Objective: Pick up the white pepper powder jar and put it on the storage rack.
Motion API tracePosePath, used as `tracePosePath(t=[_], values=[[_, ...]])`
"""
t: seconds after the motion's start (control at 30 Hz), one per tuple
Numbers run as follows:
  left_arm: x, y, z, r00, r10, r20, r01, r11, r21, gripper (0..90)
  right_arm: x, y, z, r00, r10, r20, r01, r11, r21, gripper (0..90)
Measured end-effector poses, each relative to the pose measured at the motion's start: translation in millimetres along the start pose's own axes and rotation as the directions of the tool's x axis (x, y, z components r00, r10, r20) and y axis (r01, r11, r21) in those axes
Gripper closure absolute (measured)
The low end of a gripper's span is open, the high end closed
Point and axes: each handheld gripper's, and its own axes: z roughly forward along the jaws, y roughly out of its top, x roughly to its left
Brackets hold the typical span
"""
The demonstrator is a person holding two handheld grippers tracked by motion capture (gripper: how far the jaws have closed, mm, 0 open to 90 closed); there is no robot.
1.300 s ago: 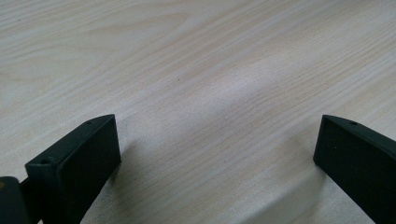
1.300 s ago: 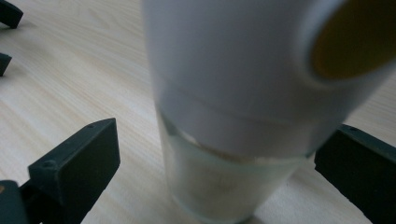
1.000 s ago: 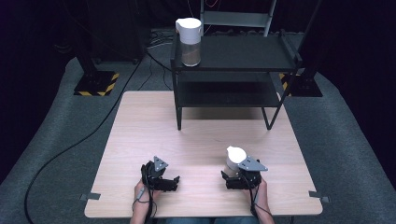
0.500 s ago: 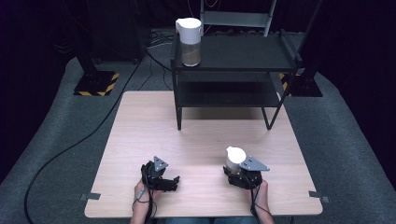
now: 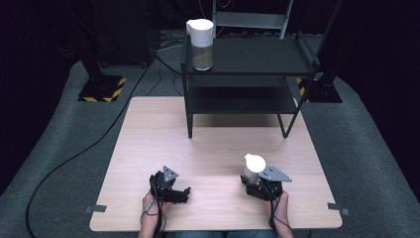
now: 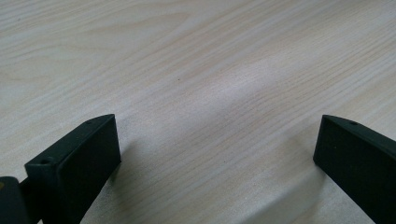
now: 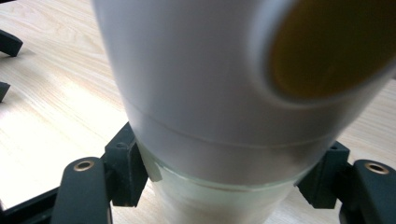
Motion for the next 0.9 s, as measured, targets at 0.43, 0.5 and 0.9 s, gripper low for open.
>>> tracePosePath(t=[0.43, 0.5, 0.9], values=[[-0.1, 0.0, 0.0, 1.0, 0.0, 0.0, 0.0, 1.0, 0.0, 0.2, -6.8, 4.4, -9.6, 0.9989, 0.012, 0.046, -0.012, 1.0, -0.002, 29.7], [-0.1, 0.0, 0.0, 1.0, 0.0, 0.0, 0.0, 1.0, 0.0, 0.2, -8.0, 5.1, -10.3, 0.9986, 0.013, 0.051, -0.013, 1.0, 0.0, 29.6], [0.0, 0.0, 0.0, 1.0, 0.0, 0.0, 0.0, 1.0, 0.0, 0.2, -14.9, 10.3, -15.9, 0.9959, 0.016, 0.089, -0.017, 1.0, 0.009, 29.6]])
